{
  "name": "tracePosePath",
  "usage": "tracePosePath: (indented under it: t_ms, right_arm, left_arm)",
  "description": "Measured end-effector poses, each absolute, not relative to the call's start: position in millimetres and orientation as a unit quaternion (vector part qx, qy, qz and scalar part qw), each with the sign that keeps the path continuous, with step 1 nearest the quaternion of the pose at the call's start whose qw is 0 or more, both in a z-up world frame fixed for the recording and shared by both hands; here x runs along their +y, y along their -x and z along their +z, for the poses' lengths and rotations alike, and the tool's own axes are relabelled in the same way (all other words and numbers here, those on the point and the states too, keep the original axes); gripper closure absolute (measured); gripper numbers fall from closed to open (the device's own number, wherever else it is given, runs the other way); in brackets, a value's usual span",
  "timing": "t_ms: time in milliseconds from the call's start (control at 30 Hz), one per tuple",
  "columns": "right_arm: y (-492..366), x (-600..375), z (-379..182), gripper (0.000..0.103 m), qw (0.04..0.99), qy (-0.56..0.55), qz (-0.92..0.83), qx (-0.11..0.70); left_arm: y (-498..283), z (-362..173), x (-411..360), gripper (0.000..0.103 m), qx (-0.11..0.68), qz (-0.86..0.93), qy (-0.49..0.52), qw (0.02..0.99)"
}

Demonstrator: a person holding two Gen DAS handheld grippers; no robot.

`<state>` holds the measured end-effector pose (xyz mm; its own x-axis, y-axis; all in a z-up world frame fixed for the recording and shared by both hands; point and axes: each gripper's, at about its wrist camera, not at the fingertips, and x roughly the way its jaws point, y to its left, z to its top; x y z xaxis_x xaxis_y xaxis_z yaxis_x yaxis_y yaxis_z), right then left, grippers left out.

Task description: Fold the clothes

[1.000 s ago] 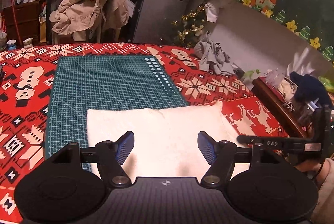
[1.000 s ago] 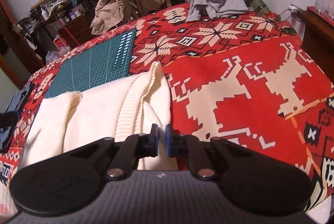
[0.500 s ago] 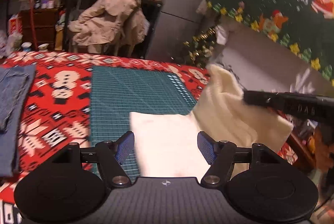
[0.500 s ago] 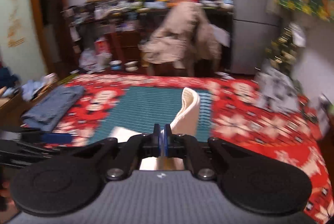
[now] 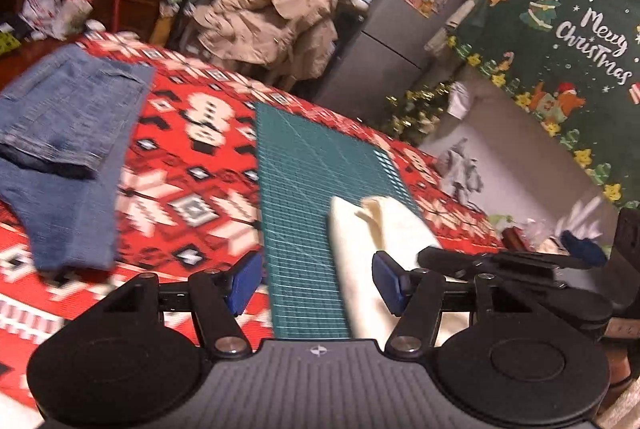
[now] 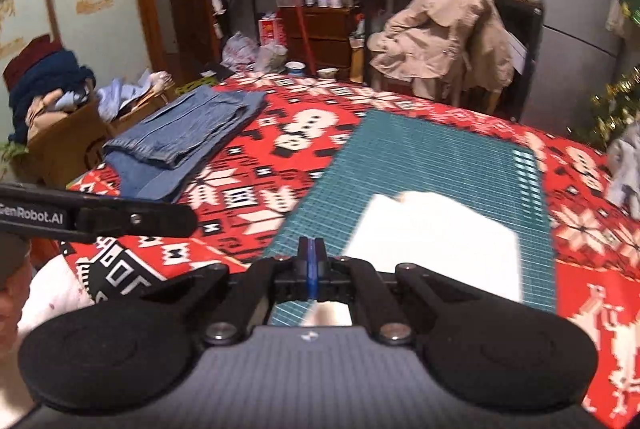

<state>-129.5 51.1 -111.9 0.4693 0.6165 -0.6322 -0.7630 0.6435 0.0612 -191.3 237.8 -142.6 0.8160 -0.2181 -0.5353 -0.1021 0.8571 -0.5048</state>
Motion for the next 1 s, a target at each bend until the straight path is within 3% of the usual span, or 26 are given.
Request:
tracePosePath:
  t_ms: [500, 1000]
  right_arm:
    - [84, -73, -122, 0.093, 0.876, 0.029, 0.328, 0.351]
    - [58, -107, -144, 0.091, 0.869, -0.028, 0.327, 0.371]
  left_arm:
    - [99, -202, 223, 0.046, 0.36, -0.146, 0.49, 0.781]
    - [84, -231, 208, 0.04, 0.433, -0.195, 0.555, 0.683]
